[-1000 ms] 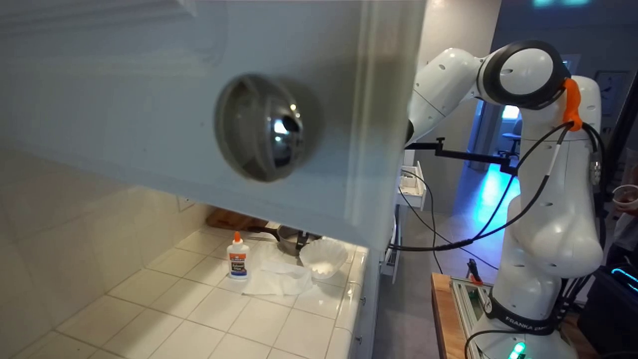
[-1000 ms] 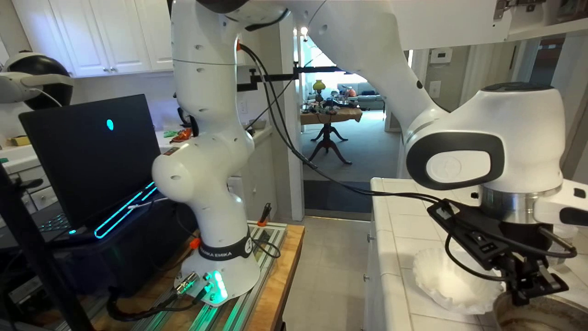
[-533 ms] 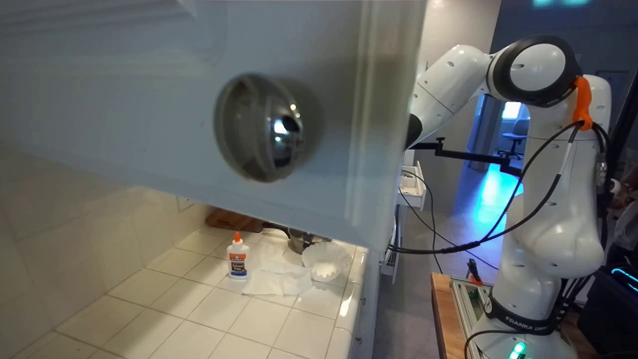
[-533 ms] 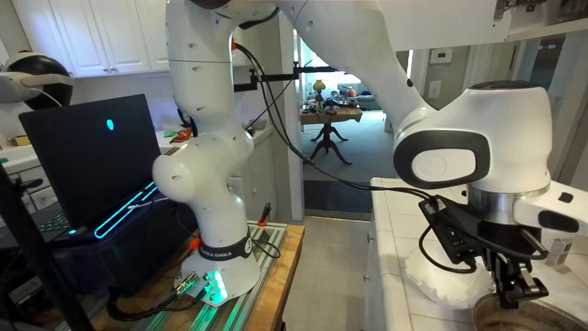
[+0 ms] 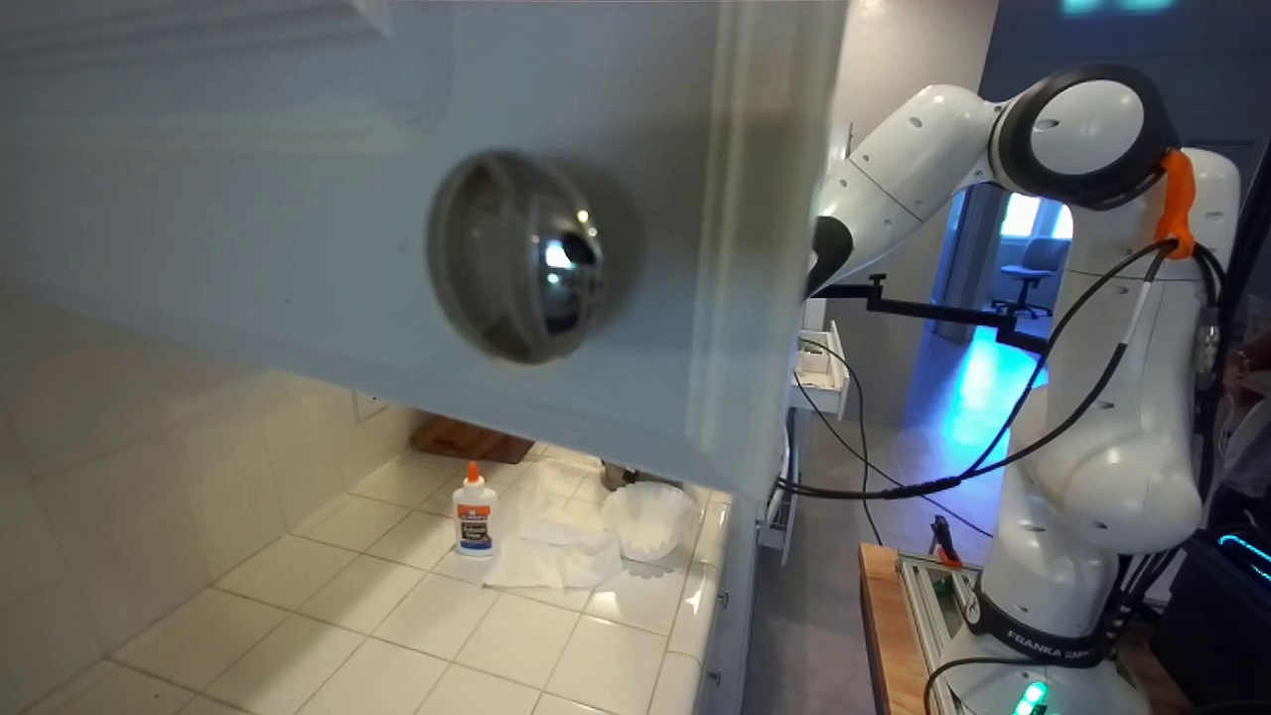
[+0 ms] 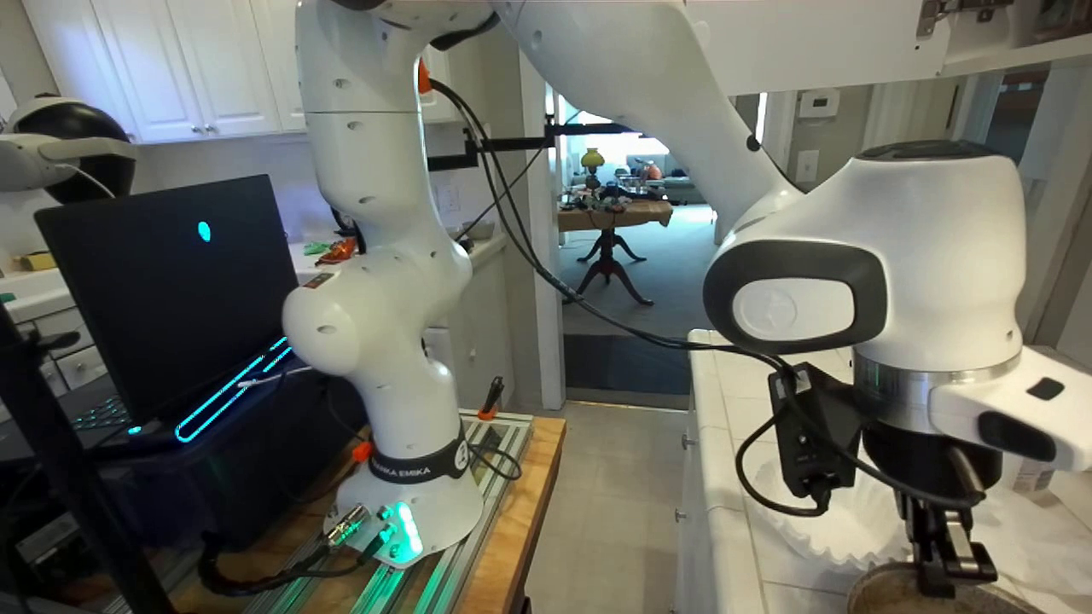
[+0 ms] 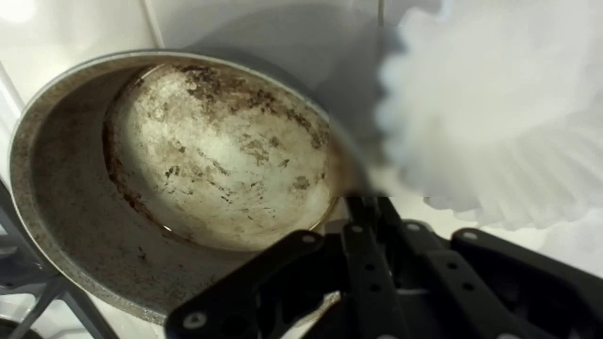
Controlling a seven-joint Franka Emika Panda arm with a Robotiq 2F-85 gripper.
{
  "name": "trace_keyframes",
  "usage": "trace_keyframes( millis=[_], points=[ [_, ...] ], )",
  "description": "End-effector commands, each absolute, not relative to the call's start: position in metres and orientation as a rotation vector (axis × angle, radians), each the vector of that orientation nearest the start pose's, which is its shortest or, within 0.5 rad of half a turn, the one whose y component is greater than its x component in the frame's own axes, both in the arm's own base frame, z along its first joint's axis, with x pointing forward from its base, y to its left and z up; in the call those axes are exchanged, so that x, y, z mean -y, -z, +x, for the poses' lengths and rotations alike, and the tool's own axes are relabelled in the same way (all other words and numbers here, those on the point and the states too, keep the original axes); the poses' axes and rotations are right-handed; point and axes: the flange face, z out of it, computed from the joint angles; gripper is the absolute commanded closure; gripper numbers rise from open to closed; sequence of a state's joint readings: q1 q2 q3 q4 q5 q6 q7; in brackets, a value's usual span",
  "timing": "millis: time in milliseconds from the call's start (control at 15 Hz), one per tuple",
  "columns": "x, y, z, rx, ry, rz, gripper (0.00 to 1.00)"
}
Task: Move the pot to the right
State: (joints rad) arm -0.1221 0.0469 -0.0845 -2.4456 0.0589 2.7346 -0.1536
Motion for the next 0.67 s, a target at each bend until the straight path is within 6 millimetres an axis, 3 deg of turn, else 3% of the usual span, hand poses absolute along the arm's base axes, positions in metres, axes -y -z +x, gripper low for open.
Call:
trace_keyframes(
  millis=[0, 333, 600],
  points=[
    [0.119, -0.309, 0.469, -0.318, 0.356, -3.087, 0.98],
    [0.148, -0.323, 0.458, -0.420, 0.405, -3.083, 0.98],
    [0.162, -0.320, 0.459, -0.443, 0.402, -3.108, 0.98]
  ],
)
